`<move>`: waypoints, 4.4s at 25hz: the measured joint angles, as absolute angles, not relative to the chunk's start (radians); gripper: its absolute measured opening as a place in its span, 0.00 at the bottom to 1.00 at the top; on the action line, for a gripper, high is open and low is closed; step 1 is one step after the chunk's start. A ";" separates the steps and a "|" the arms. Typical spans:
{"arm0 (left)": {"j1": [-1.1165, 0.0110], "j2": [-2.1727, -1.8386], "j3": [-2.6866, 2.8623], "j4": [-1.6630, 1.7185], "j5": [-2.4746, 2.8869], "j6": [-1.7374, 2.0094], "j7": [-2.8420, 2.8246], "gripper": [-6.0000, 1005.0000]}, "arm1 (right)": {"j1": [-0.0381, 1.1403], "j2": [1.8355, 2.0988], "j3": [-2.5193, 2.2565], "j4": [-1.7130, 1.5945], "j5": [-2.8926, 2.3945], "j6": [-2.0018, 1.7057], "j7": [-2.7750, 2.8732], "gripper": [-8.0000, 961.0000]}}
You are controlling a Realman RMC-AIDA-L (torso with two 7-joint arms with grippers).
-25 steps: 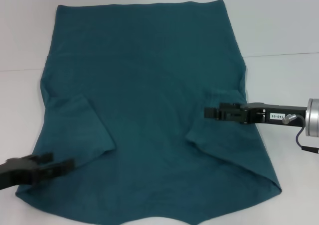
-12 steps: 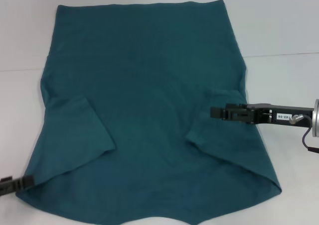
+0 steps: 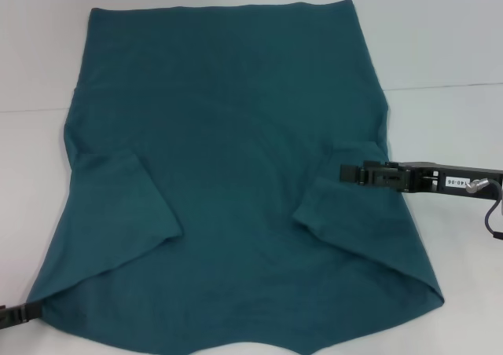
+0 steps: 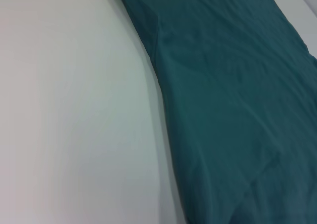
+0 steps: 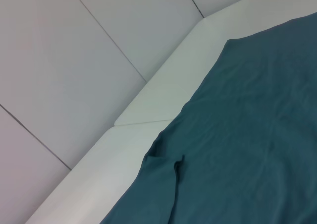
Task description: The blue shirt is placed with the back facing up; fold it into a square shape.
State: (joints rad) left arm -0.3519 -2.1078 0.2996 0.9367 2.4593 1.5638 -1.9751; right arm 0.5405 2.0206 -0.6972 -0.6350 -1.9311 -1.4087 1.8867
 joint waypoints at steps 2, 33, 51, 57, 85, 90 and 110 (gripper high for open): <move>-0.354 -2.109 0.302 0.935 2.460 1.564 -1.977 0.89 | 0.540 2.020 -0.696 -0.635 -1.931 -1.412 1.887 0.97; -0.428 -2.105 0.396 0.902 2.490 1.538 -2.038 0.89 | 0.537 2.015 -0.675 -0.635 -1.934 -1.422 1.891 0.97; -0.434 -2.103 0.432 0.913 2.517 1.523 -2.074 0.56 | 0.529 2.011 -0.673 -0.635 -1.931 -1.431 1.898 0.97; -0.441 -2.102 0.434 0.913 2.517 1.522 -2.076 0.37 | 0.527 2.010 -0.673 -0.635 -1.933 -1.431 1.899 0.97; -0.446 -2.101 0.426 0.913 2.506 1.509 -2.070 0.02 | 0.501 1.962 -0.677 -0.637 -2.166 -1.258 2.169 0.97; -0.448 -2.102 0.425 0.912 2.505 1.509 -2.070 0.02 | 0.519 1.997 -0.688 -0.627 -2.167 -1.169 2.146 0.97; -0.454 -2.102 0.425 0.906 2.503 1.496 -2.068 0.03 | 0.547 2.009 -0.743 -0.631 -2.150 -1.273 2.116 0.96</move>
State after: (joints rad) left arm -0.4541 -2.1016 0.4249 0.9063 2.5033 1.4957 -2.0676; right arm 0.5465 2.0093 -0.7431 -0.6313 -2.1499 -1.2731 2.1156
